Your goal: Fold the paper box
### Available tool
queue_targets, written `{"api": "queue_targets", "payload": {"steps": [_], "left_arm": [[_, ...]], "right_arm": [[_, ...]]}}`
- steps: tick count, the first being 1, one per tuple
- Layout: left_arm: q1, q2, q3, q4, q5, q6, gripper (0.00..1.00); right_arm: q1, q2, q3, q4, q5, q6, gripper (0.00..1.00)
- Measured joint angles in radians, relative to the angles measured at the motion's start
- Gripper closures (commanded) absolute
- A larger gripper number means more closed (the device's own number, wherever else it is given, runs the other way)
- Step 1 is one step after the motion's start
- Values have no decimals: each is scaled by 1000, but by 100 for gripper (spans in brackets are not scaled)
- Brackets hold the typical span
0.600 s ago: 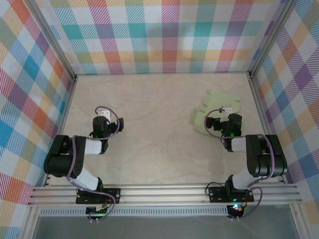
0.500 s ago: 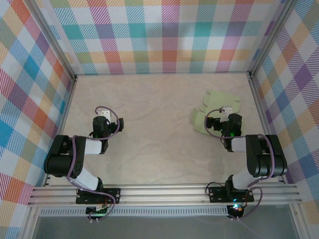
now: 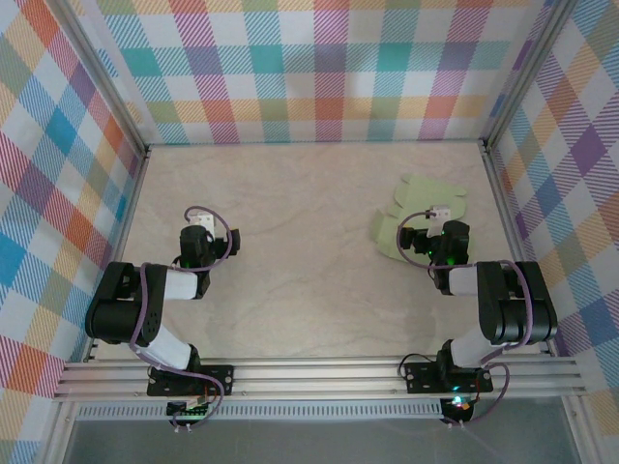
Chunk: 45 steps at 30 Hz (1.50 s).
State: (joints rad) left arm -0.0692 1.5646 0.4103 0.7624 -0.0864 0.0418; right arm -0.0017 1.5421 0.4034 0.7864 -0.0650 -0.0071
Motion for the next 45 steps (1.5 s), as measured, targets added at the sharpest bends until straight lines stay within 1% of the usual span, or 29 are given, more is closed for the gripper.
{"api": "queue_targets", "payload": {"steps": [7, 9, 12, 15, 18, 20, 22, 27, 30, 33, 35, 41, 43, 44, 45], "left_arm": [[0, 0, 1, -3, 2, 0, 0], [0, -10, 31, -76, 16, 0, 0], [-5, -35, 139, -229, 38, 8, 0], [-43, -134, 171, -275, 23, 27, 0], [-113, -237, 175, -315, 26, 26, 0], [-159, -260, 190, -328, 44, 15, 0], [-222, -248, 222, -357, 62, -15, 0], [-422, -104, 353, -389, 105, -163, 0], [-503, 8, 437, -400, 118, -278, 0], [-559, 118, 550, -445, 114, -403, 0], [-583, 182, 628, -478, 131, -457, 0], [-649, 410, 951, -628, 203, -545, 0], [-673, 483, 1048, -682, 229, -563, 7], [-682, 518, 1090, -705, 242, -572, 15], [-687, 549, 1122, -723, 254, -581, 20]], "right_arm": [[0, 0, 0, 0, 0, 0, 0], [0, -2, 0, -1, 0, 0, 0], [0, -39, 0, -27, -1, 0, 0], [0, -125, 10, -100, -10, 1, 0], [0, -204, 53, -209, -14, 22, 0], [0, -245, 80, -263, -14, 49, 0], [0, -281, 92, -311, -19, 81, 0], [0, -370, 96, -449, -80, 168, 0], [0, -433, 96, -506, -105, 207, 0], [0, -509, 96, -542, -105, 244, 0], [0, -556, 96, -565, -105, 269, 0], [0, -645, 76, -602, -97, 334, 0], [0, -647, 76, -617, -93, 340, 0], [0, -647, 76, -627, -90, 341, 0], [0, -647, 74, -634, -89, 341, 0]]}}
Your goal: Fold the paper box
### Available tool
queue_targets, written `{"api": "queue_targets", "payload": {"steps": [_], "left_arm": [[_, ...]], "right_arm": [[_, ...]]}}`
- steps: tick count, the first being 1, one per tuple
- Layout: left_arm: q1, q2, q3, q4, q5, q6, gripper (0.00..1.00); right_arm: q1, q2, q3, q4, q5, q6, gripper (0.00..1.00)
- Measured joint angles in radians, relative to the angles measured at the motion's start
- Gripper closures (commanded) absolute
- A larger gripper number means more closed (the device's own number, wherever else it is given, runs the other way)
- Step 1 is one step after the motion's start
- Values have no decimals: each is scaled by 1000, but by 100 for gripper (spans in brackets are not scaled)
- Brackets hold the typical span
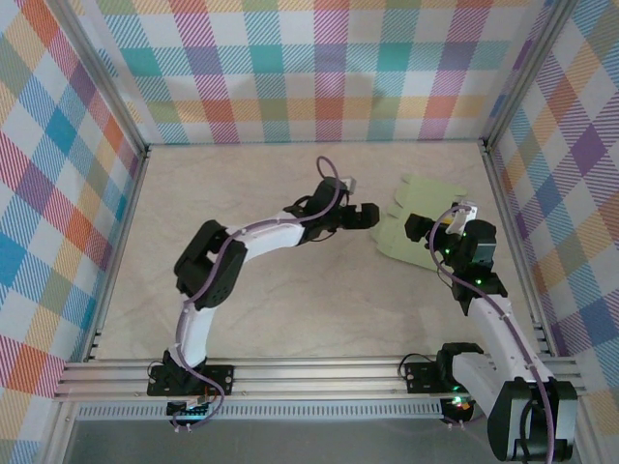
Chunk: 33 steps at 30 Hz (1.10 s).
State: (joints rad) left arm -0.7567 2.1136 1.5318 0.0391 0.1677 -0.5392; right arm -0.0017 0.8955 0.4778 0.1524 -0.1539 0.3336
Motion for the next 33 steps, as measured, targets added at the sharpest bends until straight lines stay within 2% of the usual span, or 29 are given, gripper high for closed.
{"api": "queue_targets", "payload": {"steps": [7, 15, 20, 24, 33], "left_arm": [[-16, 162, 151, -119, 60, -27, 58], [-20, 253, 275, -203, 78, -25, 100], [-20, 260, 305, -221, 67, -18, 100], [-16, 240, 244, -182, 43, -18, 100], [33, -39, -199, -36, -100, -89, 100]], "right_arm": [[0, -11, -20, -51, 15, 2, 0], [0, -74, -58, -119, 39, -1, 0], [0, -73, -59, -125, 28, -2, 0], [0, -43, -53, -128, -36, -8, 0], [0, 186, 84, -120, -118, 81, 0]]}}
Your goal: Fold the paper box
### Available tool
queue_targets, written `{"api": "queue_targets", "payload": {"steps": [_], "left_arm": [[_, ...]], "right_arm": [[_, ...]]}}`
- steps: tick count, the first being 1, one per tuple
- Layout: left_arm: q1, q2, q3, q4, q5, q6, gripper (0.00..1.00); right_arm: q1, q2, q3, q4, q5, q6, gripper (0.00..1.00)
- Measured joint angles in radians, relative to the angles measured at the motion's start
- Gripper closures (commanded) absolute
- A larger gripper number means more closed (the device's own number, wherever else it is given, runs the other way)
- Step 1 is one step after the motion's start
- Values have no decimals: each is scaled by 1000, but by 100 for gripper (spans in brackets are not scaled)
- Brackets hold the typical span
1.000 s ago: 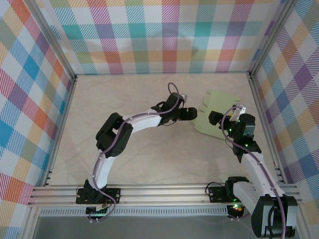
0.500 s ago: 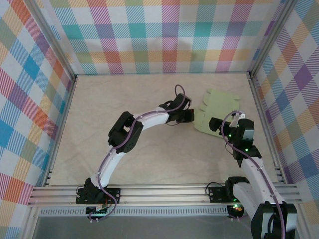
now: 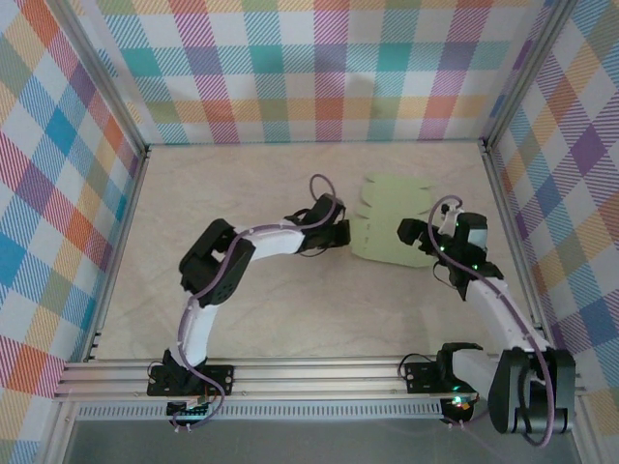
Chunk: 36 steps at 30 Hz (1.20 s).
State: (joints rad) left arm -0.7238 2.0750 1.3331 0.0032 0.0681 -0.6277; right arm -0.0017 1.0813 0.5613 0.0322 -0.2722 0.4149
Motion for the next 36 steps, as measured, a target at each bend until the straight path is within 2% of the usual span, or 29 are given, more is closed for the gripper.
{"api": "queue_targets", "payload": {"steps": [6, 11, 12, 13, 17, 18, 20, 22, 26, 31, 36], "left_arm": [[34, -212, -297, 60, -183, -160, 100], [34, -323, -430, 50, -317, -346, 100], [34, -328, -434, 48, -330, -373, 96], [32, -328, -434, 48, -336, -391, 83], [17, -333, -434, 40, -375, -425, 17], [12, -340, -434, 26, -391, -425, 8], [11, -367, -435, -3, -427, -403, 0], [13, -410, -435, -29, -459, -347, 0], [50, -457, -358, -111, -461, -148, 0], [139, -347, -118, -171, -317, 57, 0], [178, -175, 61, -239, -187, 150, 10]], "right_arm": [[3, 142, 17, 57, -2, 111, 0], [37, 270, 37, 125, -35, 213, 0], [51, 298, 42, 146, -47, 240, 0], [64, 320, 46, 160, -55, 261, 0], [129, 401, 77, 207, -70, 352, 0], [146, 417, 85, 217, -70, 373, 1], [179, 440, 90, 244, -69, 417, 4], [213, 449, 87, 267, -52, 468, 5], [273, 453, 85, 305, -10, 562, 17], [306, 523, 85, 361, 2, 660, 30], [316, 610, 89, 388, -5, 745, 42]]}}
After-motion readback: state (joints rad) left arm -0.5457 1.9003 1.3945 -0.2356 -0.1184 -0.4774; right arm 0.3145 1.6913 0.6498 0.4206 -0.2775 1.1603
